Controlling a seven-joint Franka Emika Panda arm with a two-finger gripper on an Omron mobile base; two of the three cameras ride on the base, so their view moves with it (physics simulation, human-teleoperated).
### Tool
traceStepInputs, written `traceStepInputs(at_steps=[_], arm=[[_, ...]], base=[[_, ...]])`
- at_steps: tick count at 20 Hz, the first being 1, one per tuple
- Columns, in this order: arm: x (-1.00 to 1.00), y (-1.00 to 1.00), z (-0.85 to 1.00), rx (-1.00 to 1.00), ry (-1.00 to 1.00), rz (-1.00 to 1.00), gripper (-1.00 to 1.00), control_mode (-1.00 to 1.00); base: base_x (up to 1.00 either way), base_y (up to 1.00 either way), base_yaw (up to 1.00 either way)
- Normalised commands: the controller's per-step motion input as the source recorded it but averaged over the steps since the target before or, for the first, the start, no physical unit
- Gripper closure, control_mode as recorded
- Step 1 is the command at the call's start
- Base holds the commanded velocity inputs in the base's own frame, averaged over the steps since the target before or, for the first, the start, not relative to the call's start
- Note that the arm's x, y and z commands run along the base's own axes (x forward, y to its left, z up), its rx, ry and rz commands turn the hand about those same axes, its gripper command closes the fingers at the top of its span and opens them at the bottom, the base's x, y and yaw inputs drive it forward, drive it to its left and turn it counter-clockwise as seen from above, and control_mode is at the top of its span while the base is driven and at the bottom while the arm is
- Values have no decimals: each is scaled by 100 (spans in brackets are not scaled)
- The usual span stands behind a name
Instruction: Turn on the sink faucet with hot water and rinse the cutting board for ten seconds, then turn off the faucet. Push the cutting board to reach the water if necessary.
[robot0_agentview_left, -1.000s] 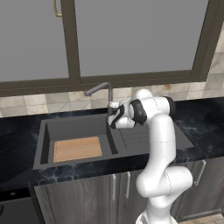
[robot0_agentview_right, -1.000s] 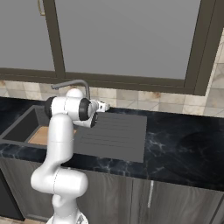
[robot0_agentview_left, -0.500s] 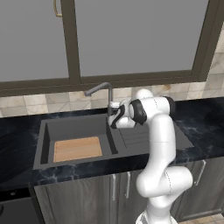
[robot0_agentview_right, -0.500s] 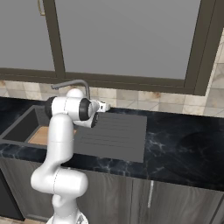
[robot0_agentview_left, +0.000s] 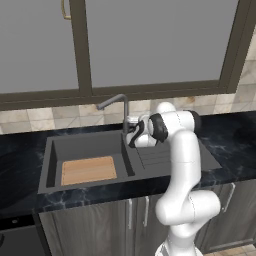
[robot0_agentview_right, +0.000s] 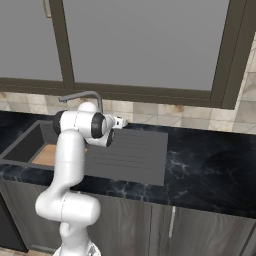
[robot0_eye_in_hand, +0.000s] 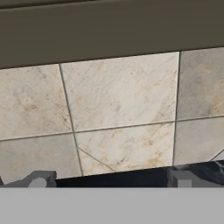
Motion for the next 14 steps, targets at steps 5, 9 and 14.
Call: traceStepInputs(at_steps=[5, 9, 14], arm=[[-6, -14, 0, 0, -2, 0, -100, -100], [-26, -20, -7, 0, 0, 0, -100, -100], [-33, -26, -9, 0, 0, 0, -100, -100]], base=[[0, 0, 0], [0, 0, 0], [0, 0, 0]])
